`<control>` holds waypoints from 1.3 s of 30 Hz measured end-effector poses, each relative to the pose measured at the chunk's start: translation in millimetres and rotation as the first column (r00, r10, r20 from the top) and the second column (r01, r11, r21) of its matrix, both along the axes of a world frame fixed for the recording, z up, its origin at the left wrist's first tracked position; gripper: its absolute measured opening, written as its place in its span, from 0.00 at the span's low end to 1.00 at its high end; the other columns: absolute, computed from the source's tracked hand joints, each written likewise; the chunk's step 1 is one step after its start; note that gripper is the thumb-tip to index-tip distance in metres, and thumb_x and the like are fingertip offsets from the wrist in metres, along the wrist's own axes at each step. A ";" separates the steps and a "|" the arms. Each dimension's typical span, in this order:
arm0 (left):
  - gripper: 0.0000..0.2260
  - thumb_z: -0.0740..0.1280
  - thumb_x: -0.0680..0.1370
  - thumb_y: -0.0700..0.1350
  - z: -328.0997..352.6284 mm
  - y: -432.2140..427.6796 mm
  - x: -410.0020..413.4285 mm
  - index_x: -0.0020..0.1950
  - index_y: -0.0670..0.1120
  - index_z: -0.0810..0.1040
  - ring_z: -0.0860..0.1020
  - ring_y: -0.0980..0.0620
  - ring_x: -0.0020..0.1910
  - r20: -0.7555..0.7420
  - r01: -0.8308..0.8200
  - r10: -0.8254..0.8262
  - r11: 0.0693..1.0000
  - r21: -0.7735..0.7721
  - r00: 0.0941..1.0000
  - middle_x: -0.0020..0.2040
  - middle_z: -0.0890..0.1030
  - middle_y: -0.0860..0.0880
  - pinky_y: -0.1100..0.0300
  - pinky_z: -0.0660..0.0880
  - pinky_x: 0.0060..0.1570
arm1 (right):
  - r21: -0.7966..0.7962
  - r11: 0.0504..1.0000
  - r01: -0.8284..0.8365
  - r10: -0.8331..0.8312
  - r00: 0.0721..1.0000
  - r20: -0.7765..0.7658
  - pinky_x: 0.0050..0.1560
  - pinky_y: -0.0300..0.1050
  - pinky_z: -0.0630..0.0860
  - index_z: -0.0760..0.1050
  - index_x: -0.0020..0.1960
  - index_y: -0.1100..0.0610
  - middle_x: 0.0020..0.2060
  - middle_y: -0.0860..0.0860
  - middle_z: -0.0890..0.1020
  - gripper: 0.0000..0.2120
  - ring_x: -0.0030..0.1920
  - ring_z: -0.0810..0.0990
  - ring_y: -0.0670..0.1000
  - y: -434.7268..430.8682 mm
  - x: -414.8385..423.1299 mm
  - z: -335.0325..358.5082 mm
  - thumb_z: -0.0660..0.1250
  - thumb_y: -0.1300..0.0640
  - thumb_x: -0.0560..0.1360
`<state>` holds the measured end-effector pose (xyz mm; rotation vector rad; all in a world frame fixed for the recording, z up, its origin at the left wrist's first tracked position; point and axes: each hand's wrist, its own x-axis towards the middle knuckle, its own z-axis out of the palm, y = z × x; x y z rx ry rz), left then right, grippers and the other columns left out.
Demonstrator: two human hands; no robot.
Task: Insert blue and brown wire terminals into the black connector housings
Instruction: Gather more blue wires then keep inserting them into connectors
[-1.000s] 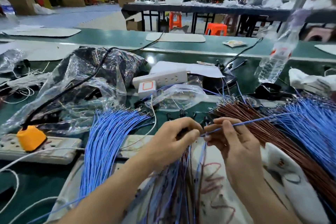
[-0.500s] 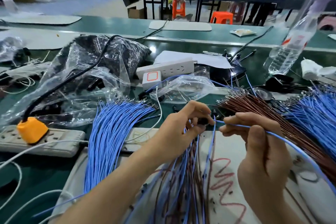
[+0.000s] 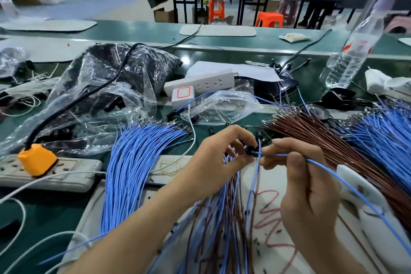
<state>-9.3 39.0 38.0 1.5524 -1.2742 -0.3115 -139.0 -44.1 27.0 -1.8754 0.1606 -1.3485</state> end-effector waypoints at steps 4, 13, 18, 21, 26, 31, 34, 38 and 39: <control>0.12 0.71 0.73 0.35 0.8 -0.4 0.1 0.50 0.49 0.75 0.75 0.55 0.41 0.061 -0.032 0.032 0.999 0.011 0.998 0.44 0.77 0.57 0.59 0.72 0.44 | -0.014 1.000 0.007 -0.008 0.998 -0.055 0.46 0.31 0.73 0.73 0.56 0.51 0.44 0.44 0.79 0.13 0.42 0.81 0.43 0.1 0.9 0.5 0.51 0.48 0.83; 0.08 0.71 0.73 0.37 0.1 -0.3 -2.0 0.52 0.42 0.78 0.74 0.57 0.44 0.142 -0.016 0.021 0.999 -0.036 0.990 0.46 0.78 0.49 0.65 0.70 0.48 | -0.018 0.999 -0.044 0.040 0.985 -0.169 0.41 0.31 0.72 0.77 0.57 0.53 0.48 0.49 0.78 0.13 0.37 0.78 0.45 -1.1 3.1 1.6 0.55 0.57 0.82; 0.15 0.70 0.72 0.42 0.0 0.2 -1.8 0.50 0.55 0.66 0.75 0.61 0.40 0.029 -0.041 0.042 0.998 -0.040 0.999 0.42 0.76 0.57 0.67 0.71 0.45 | 0.073 0.993 -0.090 0.105 0.967 -0.233 0.35 0.32 0.74 0.77 0.60 0.48 0.55 0.48 0.74 0.14 0.35 0.78 0.44 2.5 8.1 -2.8 0.59 0.58 0.78; 0.15 0.70 0.71 0.42 -1.1 -1.0 -1.1 0.48 0.54 0.65 0.75 0.62 0.38 0.012 -0.050 0.051 0.998 -0.037 0.999 0.39 0.76 0.62 0.66 0.73 0.44 | 0.105 0.988 -0.111 0.133 0.965 -0.226 0.34 0.32 0.73 0.77 0.60 0.46 0.55 0.47 0.75 0.12 0.35 0.78 0.46 0.9 8.6 -2.8 0.60 0.54 0.79; 0.20 0.73 0.70 0.38 -4.6 -1.1 -1.6 0.47 0.56 0.65 0.78 0.57 0.38 -0.108 -0.037 0.032 0.998 -0.048 0.994 0.41 0.79 0.58 0.60 0.76 0.46 | 0.201 0.975 -0.091 0.131 0.972 -0.195 0.35 0.37 0.76 0.79 0.57 0.47 0.50 0.48 0.78 0.12 0.32 0.80 0.49 -1.4 10.1 -3.7 0.59 0.53 0.79; 0.16 0.69 0.71 0.27 -2.8 -1.6 2.7 0.41 0.49 0.73 0.78 0.53 0.45 -0.082 -0.015 0.009 0.997 -0.072 0.997 0.47 0.79 0.50 0.60 0.76 0.50 | 0.521 0.851 -0.060 0.158 0.977 -0.145 0.38 0.37 0.77 0.81 0.52 0.49 0.32 0.53 0.81 0.12 0.31 0.79 0.48 -7.7 11.1 -3.5 0.60 0.50 0.76; 0.13 0.69 0.70 0.27 -1.1 -0.7 2.3 0.41 0.45 0.80 0.79 0.56 0.46 0.025 -0.028 0.030 0.997 -0.077 0.999 0.46 0.80 0.50 0.63 0.75 0.50 | 0.595 0.794 -0.124 0.228 0.968 -0.102 0.36 0.36 0.78 0.81 0.48 0.53 0.31 0.54 0.82 0.10 0.31 0.81 0.48 -7.7 12.5 -1.9 0.62 0.54 0.75; 0.10 0.68 0.71 0.28 -2.6 -0.3 2.2 0.42 0.41 0.83 0.79 0.55 0.44 0.097 -0.068 0.073 0.996 -0.055 0.993 0.44 0.81 0.49 0.64 0.75 0.49 | 0.647 0.749 -0.147 0.253 0.964 -0.075 0.38 0.36 0.79 0.83 0.42 0.56 0.34 0.55 0.85 0.10 0.33 0.84 0.50 -12.1 12.2 -3.8 0.67 0.67 0.74; 0.10 0.68 0.71 0.28 -2.7 0.2 2.2 0.42 0.42 0.84 0.79 0.54 0.44 0.119 -0.086 0.089 0.996 -0.038 0.989 0.44 0.81 0.49 0.64 0.74 0.49 | 0.667 0.730 -0.149 0.258 0.964 -0.066 0.38 0.36 0.79 0.84 0.40 0.56 0.35 0.55 0.85 0.11 0.34 0.83 0.50 -13.4 12.1 -4.4 0.67 0.69 0.73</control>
